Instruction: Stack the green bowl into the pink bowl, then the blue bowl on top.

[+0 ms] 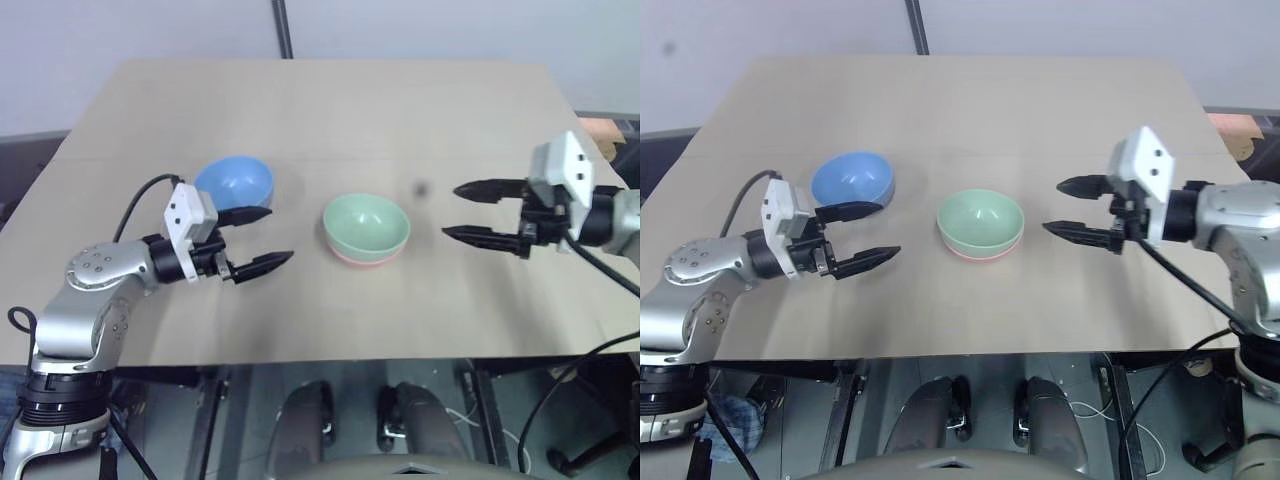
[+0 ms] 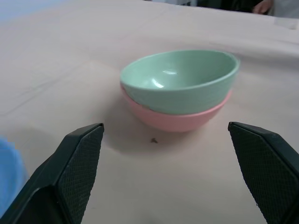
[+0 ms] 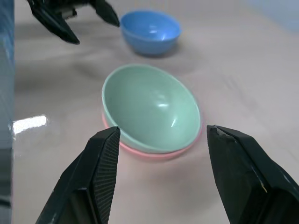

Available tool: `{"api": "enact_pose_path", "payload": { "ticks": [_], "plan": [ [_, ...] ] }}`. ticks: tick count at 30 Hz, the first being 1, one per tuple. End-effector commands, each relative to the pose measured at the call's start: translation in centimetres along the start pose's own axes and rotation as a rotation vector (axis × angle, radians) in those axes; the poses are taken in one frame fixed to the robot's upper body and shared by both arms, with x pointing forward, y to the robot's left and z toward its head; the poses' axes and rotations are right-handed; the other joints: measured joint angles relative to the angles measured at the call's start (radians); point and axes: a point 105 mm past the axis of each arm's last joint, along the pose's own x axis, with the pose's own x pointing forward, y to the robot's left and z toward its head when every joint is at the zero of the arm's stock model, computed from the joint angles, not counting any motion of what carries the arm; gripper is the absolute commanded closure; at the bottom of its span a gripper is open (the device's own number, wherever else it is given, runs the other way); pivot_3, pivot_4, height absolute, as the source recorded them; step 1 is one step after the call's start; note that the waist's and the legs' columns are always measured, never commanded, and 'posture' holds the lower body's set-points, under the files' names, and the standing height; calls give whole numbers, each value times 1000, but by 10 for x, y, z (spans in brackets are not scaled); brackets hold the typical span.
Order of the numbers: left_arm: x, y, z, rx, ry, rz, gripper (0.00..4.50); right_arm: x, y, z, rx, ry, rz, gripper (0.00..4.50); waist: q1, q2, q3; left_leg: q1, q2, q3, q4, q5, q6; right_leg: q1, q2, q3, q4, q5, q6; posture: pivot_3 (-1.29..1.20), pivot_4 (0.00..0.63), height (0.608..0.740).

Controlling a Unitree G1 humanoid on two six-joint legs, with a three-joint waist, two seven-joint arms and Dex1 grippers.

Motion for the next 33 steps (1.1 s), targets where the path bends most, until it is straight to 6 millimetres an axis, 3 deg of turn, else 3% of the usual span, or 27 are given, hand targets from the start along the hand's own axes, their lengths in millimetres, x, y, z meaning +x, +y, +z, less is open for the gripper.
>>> {"api": "enact_pose_path", "payload": {
  "ticks": [1,8,15,30,33],
  "plan": [
    [-12,21,8,67,8,117,0,-19,3,14,-19,-95,-27,1275,-1,0,0,0,0,0,0,0,0,0,0,0,0,0,0,0,150,740],
    [-19,50,1,188,129,226,0,-38,5,-5,50,-66,-97,1275,6,0,0,0,0,0,0,-1,1,0,0,0,0,0,0,0,150,740],
    [-17,70,-2,253,186,257,0,-40,6,-8,49,-57,-146,1275,9,0,0,0,0,0,0,-2,3,0,0,0,0,0,0,0,150,740],
    [9,85,-51,312,387,164,0,-42,13,-2,45,-58,-178,1275,21,-1,0,0,0,1,0,-1,2,0,1,0,0,0,0,0,150,740],
    [11,88,-52,305,381,161,0,-43,13,-2,44,-57,-183,1275,22,-1,0,0,0,1,1,-1,2,0,1,0,0,0,0,0,150,740]
  ]
}}
